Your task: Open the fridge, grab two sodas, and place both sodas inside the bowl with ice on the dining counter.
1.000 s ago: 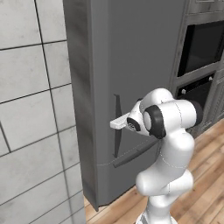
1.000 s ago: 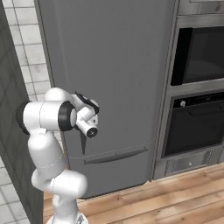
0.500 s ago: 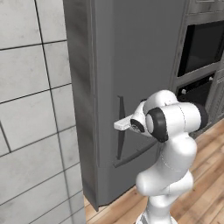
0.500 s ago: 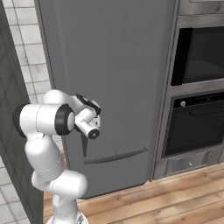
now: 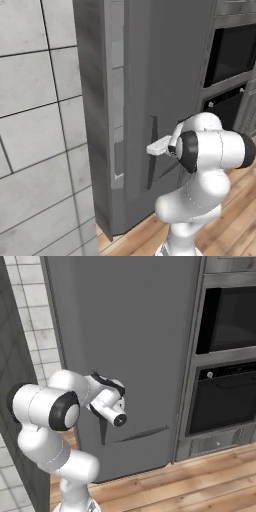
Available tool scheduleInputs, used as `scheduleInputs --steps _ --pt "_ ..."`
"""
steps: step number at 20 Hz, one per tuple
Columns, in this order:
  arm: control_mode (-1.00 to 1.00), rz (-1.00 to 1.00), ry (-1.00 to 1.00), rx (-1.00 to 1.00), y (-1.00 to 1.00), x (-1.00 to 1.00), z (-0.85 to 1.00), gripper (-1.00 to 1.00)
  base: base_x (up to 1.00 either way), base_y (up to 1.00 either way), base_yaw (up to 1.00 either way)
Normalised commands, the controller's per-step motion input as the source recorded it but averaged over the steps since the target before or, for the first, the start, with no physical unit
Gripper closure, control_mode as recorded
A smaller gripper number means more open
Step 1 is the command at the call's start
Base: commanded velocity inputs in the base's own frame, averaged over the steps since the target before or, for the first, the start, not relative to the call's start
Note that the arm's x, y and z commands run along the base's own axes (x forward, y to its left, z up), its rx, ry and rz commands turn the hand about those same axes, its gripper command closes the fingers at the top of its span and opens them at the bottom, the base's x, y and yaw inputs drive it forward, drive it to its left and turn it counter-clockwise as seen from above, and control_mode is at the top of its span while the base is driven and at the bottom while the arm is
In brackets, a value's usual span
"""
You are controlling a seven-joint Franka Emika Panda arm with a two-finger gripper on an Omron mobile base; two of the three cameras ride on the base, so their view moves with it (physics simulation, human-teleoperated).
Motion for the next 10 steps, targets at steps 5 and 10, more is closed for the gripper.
scheduleInputs --steps 5,10 --pt "-1.00 -0.04 0.08 0.02 -1.00 -0.67 0.03 1.00 0.00 0.00 0.00" --pt "-1.00 -0.04 0.09 0.02 -1.00 -0.64 0.03 1.00 0.00 0.00 0.00"
